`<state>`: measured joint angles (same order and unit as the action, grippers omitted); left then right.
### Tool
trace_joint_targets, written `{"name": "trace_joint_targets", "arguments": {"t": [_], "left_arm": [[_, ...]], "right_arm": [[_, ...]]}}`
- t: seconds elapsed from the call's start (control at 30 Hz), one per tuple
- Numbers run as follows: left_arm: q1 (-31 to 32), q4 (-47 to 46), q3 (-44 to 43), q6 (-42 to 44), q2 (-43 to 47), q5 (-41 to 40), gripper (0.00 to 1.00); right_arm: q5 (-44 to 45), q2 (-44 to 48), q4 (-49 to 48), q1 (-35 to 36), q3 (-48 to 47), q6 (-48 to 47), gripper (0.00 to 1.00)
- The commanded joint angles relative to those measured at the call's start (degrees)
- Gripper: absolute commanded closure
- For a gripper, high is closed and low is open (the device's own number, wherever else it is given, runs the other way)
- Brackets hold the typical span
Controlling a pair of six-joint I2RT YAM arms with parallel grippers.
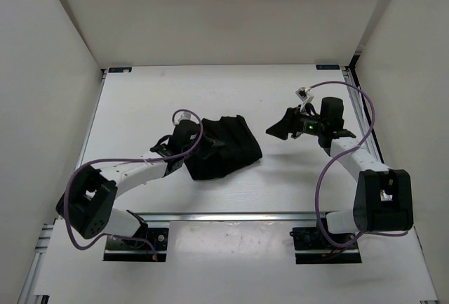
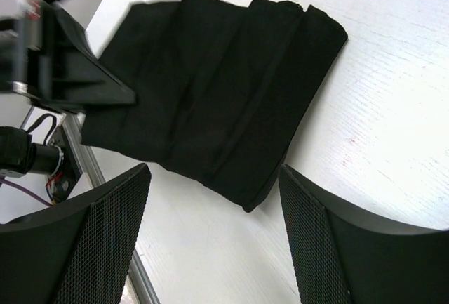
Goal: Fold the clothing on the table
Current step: Fold the skirt
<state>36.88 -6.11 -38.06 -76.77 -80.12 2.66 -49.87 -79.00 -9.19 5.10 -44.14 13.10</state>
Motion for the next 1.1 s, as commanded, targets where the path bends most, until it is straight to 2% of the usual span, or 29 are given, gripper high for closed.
{"name": "trace_joint_targets", "arguments": {"t": [0.0,0.13,0.3,0.43,0.57,0.67,0.87,1.07], "left_arm": [[0.82,5.21,-8.14,7.94,4.17,-0.8,1.0],[1.87,9.53,-12.99,12.78,4.79,-1.24,1.0],[3.19,12.43,-13.71,15.42,8.83,-2.57,1.0],[4.86,8.67,-9.24,16.57,14.09,-3.98,1.0],[3.55,4.01,-5.36,15.34,16.75,-2.75,1.0],[3.02,1.89,-6.4,16.21,14.99,-0.11,1.0],[4.95,-4.87,-11.4,16.57,3.94,4.29,1.0],[7.15,-6.64,-18.17,17.71,-4.42,6.92,1.0]], "right_arm": [[-0.58,1.66,-2.23,-0.1,0.46,0.34,0.21],[-0.67,1.4,-2.06,-0.62,0.28,-0.18,0.22],[-0.49,1.13,-1.97,-0.62,0.11,-0.62,0.22],[0.03,0.52,-1.36,-0.27,0.11,-1.76,0.21],[-1.98,0.08,-0.48,0.69,-0.86,-3.26,0.21],[-2.87,-0.1,-0.83,1.49,-0.95,-3.09,0.25],[-0.94,0.07,-1.71,2.46,0.11,-2.03,0.5],[-0.32,1.13,-2.59,0.96,2.04,-0.63,0.52]]}}
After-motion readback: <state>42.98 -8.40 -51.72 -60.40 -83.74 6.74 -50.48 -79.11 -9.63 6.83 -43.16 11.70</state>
